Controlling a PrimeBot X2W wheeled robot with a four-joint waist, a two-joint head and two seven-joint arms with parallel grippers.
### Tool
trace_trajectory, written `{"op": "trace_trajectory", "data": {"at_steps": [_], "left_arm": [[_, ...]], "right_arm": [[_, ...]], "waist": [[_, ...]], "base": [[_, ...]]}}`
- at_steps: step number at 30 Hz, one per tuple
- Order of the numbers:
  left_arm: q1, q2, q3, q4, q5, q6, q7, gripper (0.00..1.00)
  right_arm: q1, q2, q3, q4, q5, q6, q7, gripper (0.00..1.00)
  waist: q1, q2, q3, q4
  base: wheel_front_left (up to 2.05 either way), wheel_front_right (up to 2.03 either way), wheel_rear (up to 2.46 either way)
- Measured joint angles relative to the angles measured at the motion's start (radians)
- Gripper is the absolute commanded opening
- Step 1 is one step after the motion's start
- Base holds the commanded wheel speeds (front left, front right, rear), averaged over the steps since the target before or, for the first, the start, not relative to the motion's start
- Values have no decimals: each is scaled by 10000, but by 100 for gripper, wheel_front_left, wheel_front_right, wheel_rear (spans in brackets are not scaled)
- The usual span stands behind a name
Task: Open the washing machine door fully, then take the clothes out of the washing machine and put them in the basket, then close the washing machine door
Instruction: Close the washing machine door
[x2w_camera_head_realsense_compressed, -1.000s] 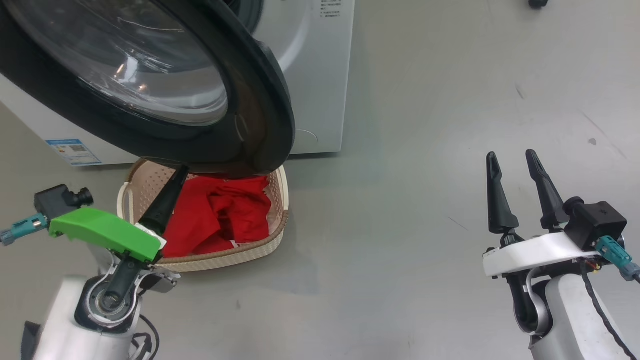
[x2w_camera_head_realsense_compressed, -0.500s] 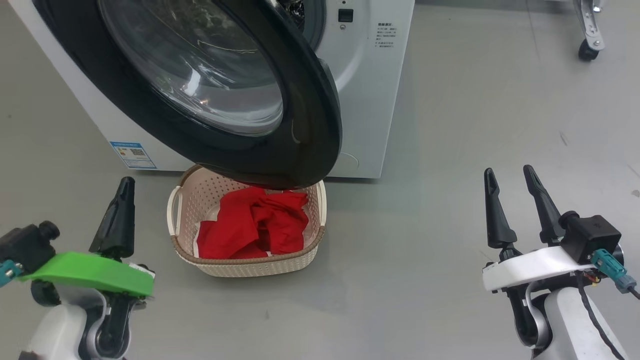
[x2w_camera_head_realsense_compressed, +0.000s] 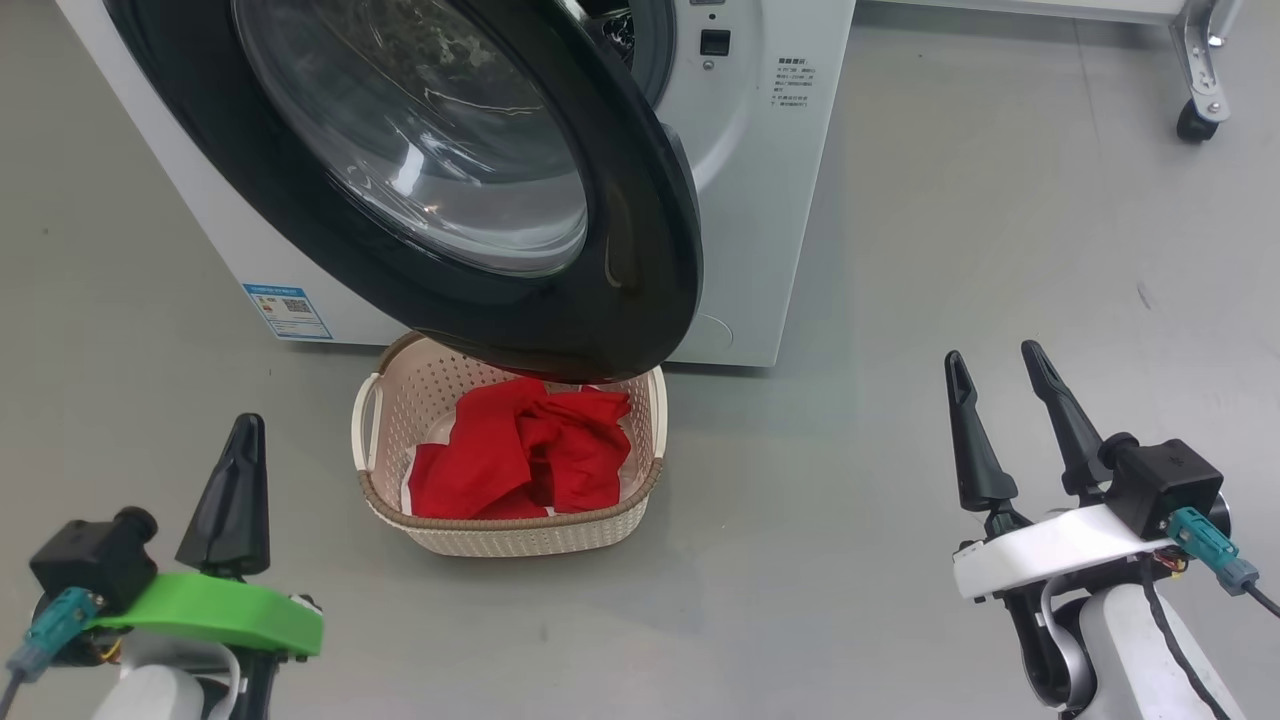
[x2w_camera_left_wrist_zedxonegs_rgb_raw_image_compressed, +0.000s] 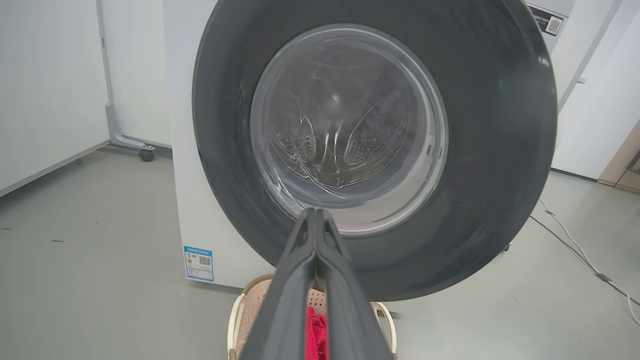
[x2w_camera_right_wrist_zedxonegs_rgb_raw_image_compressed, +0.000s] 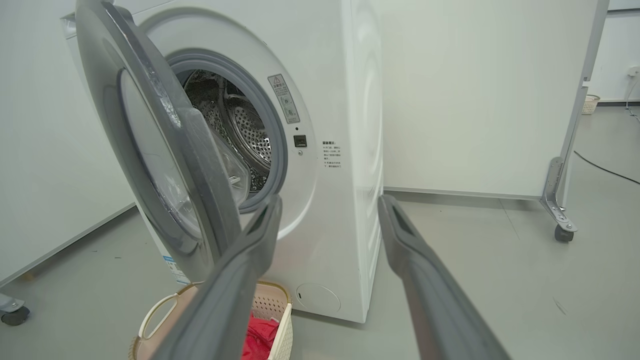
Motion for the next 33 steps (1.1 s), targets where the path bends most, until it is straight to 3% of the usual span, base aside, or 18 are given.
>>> {"op": "trace_trajectory", "data": {"at_steps": [1, 2, 4, 5, 6, 16, 33], "left_arm": [[51, -21, -13, 21, 138, 71, 0, 0], [101, -48, -21, 23, 255, 111, 2, 8], [177, -190, -27, 17, 391, 182, 35, 50], [195, -288, -33, 13, 458, 224, 44, 97], [207, -372, -48, 10, 545, 257, 44, 100], [243, -1012, 324, -405, 1091, 311, 71, 100], [495, -1448, 575, -525, 1879, 176, 71, 100]], "right_arm": [[30, 2, 0, -2, 0, 0, 0, 100], [47, 2, 2, -2, 0, 0, 0, 100], [71, 4, 12, -2, -4, 0, 0, 100], [72, 4, 17, -2, -27, 0, 0, 100], [72, 4, 23, -2, -73, 0, 0, 100], [74, 12, 94, -2, -86, 0, 0, 100], [74, 21, 261, 12, -86, 0, 0, 100]], "waist": [[0, 0, -6, 8], [0, 0, -12, 15], [0, 0, -25, 28], [0, 0, -32, 35], [0, 0, -40, 42], [0, 0, -81, 83], [0, 0, -82, 13]], "base": [[0, 0, 0], [0, 0, 0], [0, 0, 0], [0, 0, 0], [0, 0, 0], [0, 0, 0], [0, 0, 0]]}}
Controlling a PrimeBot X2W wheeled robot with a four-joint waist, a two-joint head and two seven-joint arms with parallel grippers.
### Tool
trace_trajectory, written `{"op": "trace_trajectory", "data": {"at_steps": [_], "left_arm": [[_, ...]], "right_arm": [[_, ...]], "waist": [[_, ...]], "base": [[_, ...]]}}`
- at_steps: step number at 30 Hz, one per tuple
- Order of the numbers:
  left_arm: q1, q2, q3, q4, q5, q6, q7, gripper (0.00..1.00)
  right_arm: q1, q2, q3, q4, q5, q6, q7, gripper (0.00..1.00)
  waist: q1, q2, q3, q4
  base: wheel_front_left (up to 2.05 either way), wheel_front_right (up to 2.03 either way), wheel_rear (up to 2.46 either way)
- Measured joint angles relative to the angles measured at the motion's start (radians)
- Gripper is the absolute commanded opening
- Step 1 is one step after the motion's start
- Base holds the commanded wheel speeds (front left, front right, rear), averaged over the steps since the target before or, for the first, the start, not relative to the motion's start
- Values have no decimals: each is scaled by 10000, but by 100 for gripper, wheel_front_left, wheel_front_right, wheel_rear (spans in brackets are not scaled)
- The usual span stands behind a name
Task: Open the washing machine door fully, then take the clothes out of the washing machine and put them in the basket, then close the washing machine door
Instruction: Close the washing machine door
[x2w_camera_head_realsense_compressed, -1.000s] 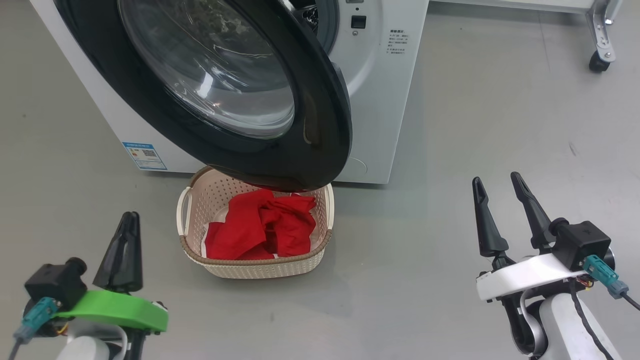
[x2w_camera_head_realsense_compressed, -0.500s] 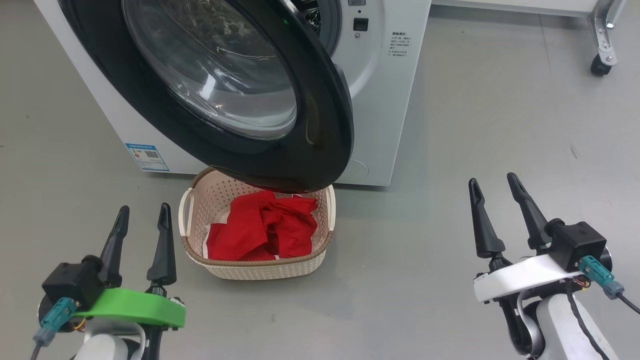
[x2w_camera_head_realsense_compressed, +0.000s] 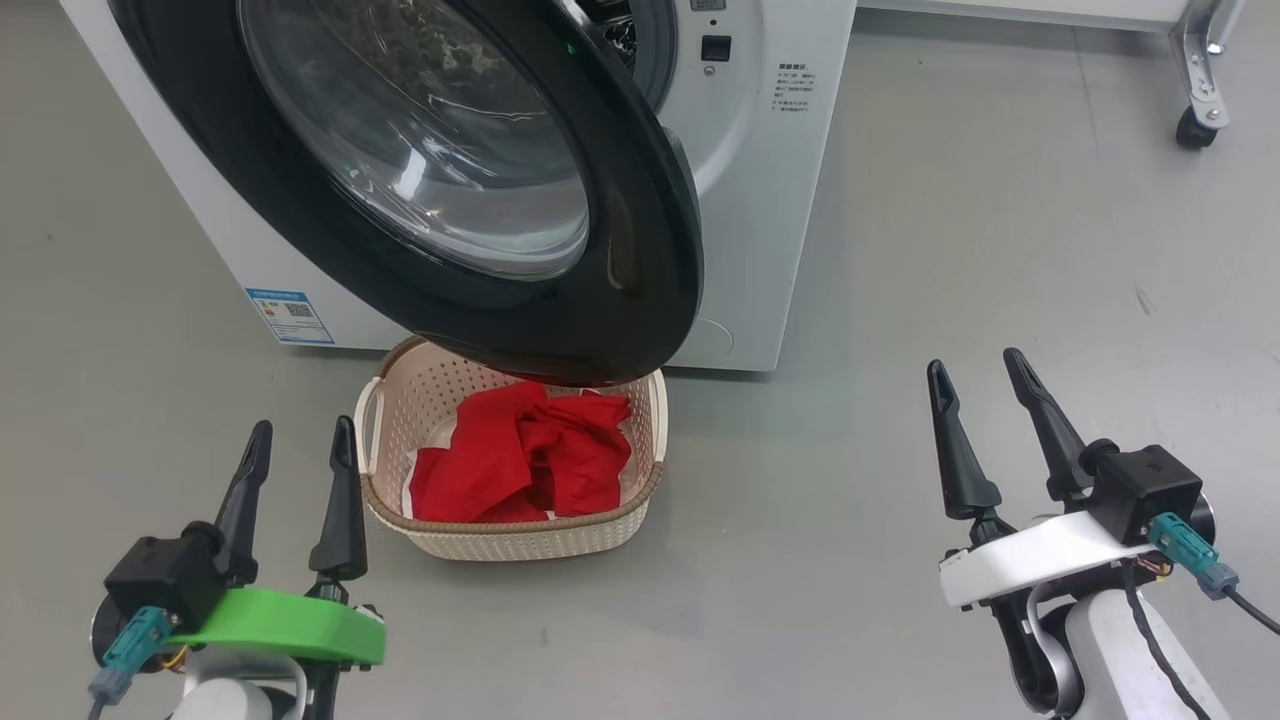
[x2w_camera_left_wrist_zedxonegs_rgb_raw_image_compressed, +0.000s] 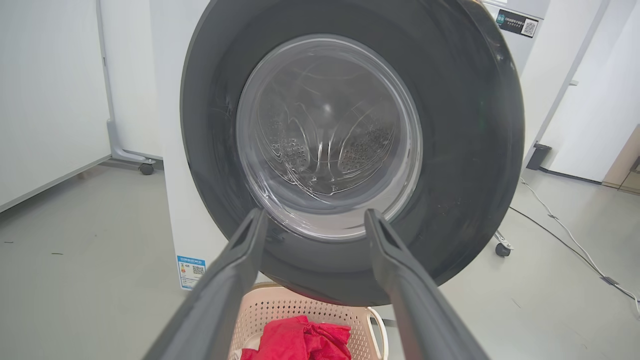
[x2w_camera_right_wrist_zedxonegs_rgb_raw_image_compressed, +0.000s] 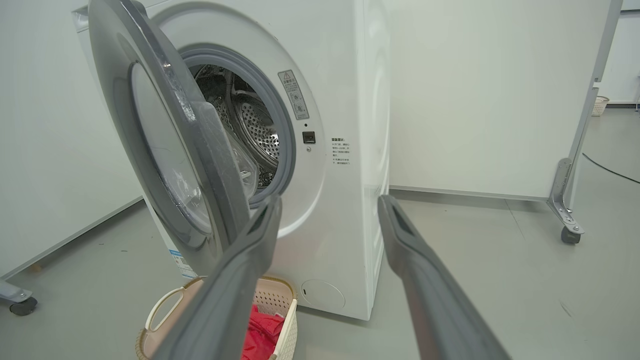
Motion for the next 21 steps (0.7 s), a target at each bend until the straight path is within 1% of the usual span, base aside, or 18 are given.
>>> {"op": "trace_trajectory", "data": {"at_steps": [13, 20, 21], "left_arm": [[236, -219, 209, 63, 334, -146, 0, 100], [242, -366, 314, 54, 441, -309, 0, 100], [243, -393, 318, 52, 470, -309, 0, 100]], "right_arm": [[0, 0, 38, 46, 0, 0, 0, 100], [5, -12, -4, 42, -2, 0, 0, 100], [5, -17, -4, 38, -2, 0, 0, 85]], "waist": [[0, 0, -96, -25], [0, 0, -47, 17], [0, 0, -37, 22]], "base": [[0, 0, 0], [0, 0, 0], [0, 0, 0]]}}
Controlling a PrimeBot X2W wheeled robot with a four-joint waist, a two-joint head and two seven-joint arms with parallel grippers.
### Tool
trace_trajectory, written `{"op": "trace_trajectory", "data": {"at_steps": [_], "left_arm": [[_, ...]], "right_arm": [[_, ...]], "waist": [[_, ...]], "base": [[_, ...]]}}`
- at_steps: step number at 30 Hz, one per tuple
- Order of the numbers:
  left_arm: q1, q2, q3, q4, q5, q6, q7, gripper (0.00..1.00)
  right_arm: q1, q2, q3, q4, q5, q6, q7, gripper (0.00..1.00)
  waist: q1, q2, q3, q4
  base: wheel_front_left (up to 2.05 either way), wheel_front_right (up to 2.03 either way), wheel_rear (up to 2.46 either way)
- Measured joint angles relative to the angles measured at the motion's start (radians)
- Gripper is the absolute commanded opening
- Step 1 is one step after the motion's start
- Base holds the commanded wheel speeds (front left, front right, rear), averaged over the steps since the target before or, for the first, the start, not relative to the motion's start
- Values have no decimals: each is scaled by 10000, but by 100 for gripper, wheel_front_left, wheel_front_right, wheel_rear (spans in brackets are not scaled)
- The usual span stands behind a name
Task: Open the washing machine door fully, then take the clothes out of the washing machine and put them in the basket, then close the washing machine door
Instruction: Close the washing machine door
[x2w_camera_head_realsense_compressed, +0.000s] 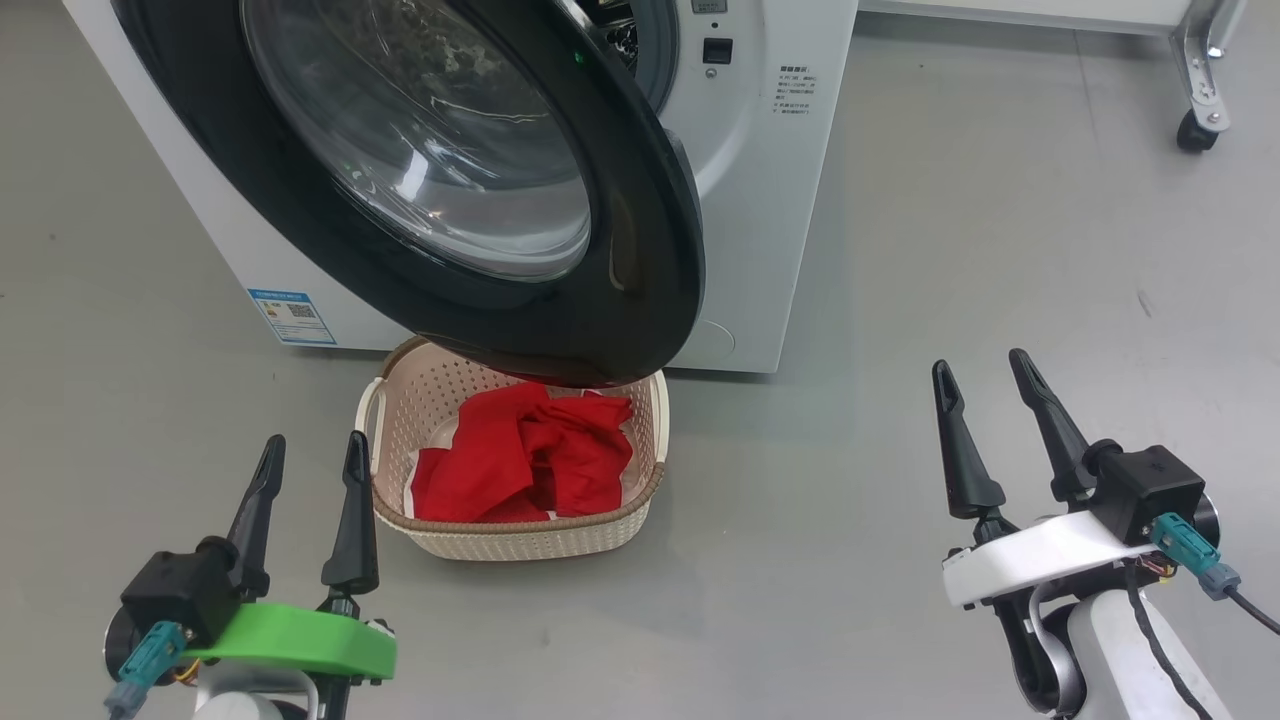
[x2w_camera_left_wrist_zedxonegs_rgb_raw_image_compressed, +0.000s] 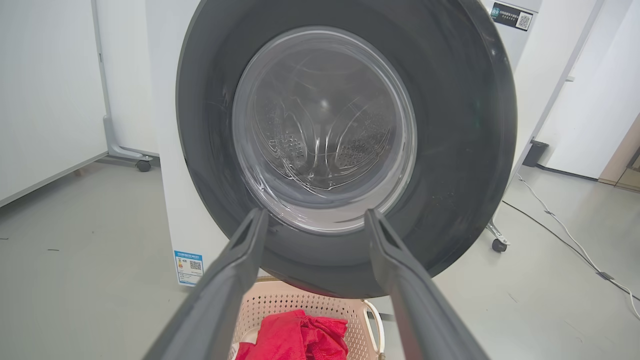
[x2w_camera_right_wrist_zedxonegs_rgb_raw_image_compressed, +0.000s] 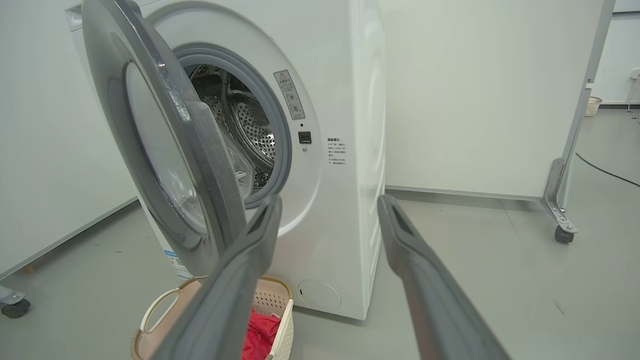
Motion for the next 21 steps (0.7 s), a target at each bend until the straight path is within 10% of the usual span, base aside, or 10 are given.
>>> {"op": "trace_trajectory", "data": {"at_steps": [1, 2, 21], "left_arm": [[1, -19, -6, -4, 29, -10, 0, 100], [1, -35, -6, -6, 42, -12, 0, 100], [-340, -393, -359, -192, 190, -192, 0, 100]], "right_arm": [[1, -10, -10, -15, -2, 0, 0, 31], [1, -29, -8, -42, -10, 0, 0, 0], [-1542, -1432, 3476, -966, -796, 2, 111, 0]], "waist": [[0, 0, 20, 7], [0, 0, 50, 19], [0, 0, 1277, 714]], "base": [[0, 0, 0], [0, 0, 0], [0, 0, 0]]}}
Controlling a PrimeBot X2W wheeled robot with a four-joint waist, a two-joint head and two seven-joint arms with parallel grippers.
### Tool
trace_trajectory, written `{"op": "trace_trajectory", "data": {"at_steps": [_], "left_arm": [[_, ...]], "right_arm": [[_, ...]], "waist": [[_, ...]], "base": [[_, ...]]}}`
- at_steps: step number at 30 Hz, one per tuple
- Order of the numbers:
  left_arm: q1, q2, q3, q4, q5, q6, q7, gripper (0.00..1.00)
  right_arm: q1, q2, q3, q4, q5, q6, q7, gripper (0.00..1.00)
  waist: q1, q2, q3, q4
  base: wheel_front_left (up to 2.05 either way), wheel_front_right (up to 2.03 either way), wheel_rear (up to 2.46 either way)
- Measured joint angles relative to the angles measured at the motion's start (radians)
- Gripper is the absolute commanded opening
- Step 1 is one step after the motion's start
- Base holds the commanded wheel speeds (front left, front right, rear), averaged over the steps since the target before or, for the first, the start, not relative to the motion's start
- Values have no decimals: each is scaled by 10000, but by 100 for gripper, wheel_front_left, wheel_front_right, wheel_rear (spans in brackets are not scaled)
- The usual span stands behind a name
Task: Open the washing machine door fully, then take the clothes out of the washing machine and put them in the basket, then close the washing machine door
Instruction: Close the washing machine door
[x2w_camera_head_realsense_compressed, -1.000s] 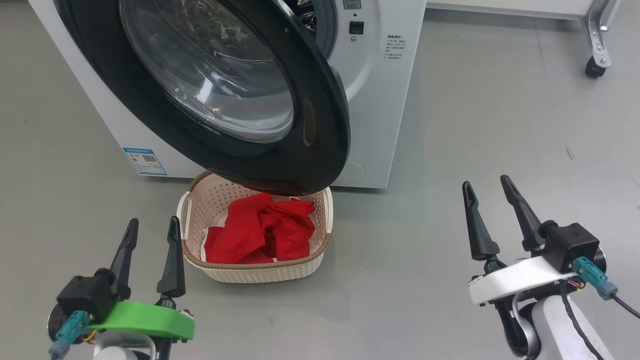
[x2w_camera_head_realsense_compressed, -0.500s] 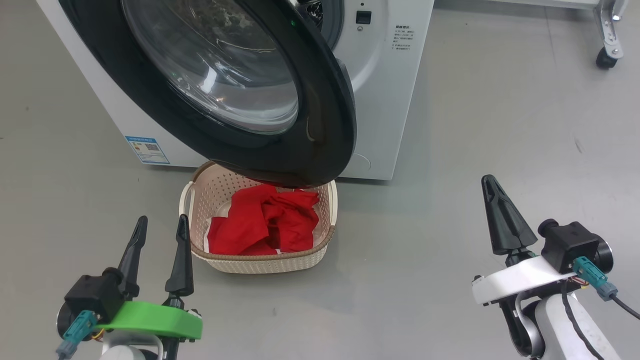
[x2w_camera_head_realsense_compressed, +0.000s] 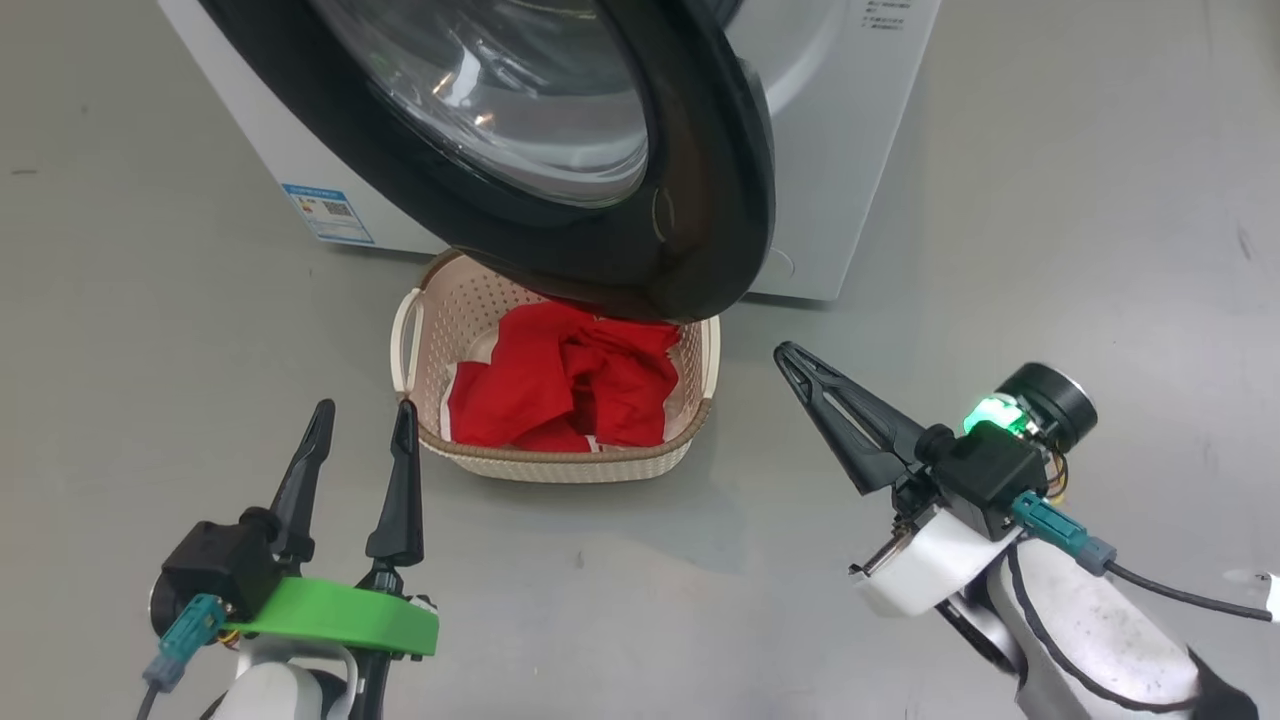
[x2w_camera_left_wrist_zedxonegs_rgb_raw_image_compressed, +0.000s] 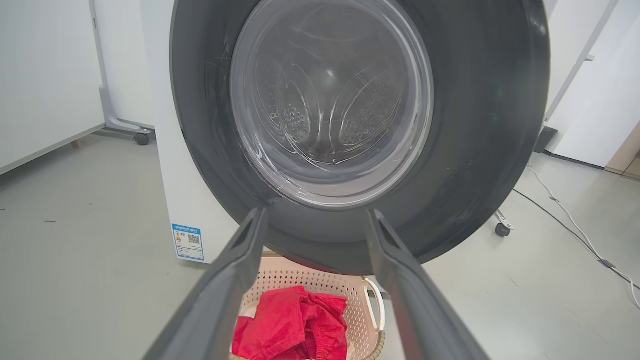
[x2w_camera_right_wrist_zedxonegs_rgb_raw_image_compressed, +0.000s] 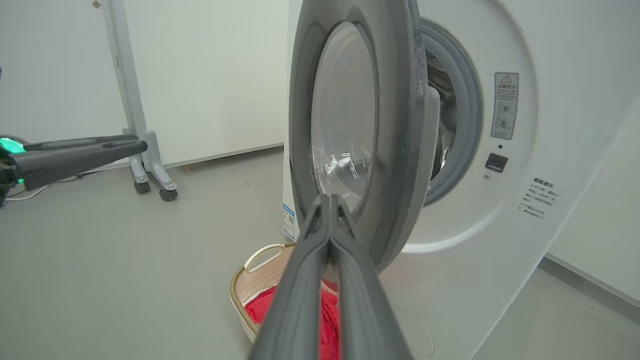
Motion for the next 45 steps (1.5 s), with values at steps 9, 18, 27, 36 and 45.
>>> {"op": "trace_trajectory", "data": {"at_steps": [9, 18, 27, 36, 45], "left_arm": [[-498, -44, -349, 8, 79, -86, 0, 100], [-1001, -102, -280, -54, 81, -86, 0, 100], [-1194, -119, -311, -19, -307, -73, 0, 100], [-1253, -136, -437, -182, -401, 21, 0, 100], [-1711, -159, -621, -449, -631, 119, 0, 100]], "right_arm": [[-1460, -456, 451, 234, -119, 0, 100, 0], [-2523, -859, 136, 918, 221, 0, 263, 0], [-3082, -970, -336, 1586, 836, 63, 247, 0], [-4134, -1235, -560, 1904, 1175, 86, 364, 0], [-5577, -1789, -681, 2096, 1183, 86, 702, 0]], "waist": [[0, 0, 727, 703], [0, 0, 1500, 1379], [0, 0, 1989, 1908], [0, 0, 2480, 1999], [1, 0, 3221, 2055]], "base": [[0, 0, 0], [0, 0, 0], [0, 0, 0], [0, 0, 0], [0, 0, 0]]}}
